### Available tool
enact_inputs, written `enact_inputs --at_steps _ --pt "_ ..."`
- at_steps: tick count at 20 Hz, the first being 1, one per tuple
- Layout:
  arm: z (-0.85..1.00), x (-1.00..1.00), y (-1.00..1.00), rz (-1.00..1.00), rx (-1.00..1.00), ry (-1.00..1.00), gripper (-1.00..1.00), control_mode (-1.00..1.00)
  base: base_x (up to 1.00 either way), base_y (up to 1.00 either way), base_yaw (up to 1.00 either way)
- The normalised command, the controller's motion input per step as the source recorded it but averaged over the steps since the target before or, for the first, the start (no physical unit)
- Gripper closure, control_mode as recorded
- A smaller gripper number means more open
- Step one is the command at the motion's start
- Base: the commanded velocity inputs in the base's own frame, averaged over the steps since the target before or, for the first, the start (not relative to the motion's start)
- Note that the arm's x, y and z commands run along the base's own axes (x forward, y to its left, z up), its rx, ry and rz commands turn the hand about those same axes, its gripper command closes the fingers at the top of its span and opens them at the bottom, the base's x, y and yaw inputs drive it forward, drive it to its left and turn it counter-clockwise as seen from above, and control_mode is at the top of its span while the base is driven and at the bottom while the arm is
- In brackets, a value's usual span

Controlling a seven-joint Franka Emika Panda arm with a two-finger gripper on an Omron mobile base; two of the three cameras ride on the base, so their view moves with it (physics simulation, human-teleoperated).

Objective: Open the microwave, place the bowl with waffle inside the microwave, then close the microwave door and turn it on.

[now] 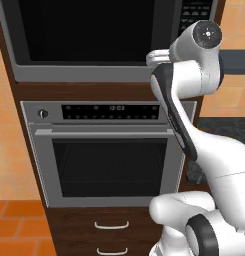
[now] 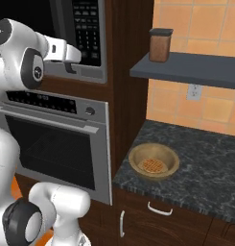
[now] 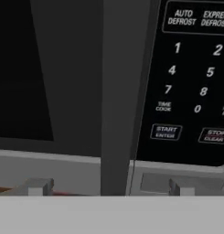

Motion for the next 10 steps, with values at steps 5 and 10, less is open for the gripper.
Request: enact_inputs --at_steps 5,10 --pt "-0.14 0.54 0.0 -0.04 0.0 0.0 -1.0 -1.0 0.0 0.0 0.0" --pt "-0.33 0.47 0.0 -0.05 0.0 -0.01 -1.0 -1.0 0.0 0.0 0.0"
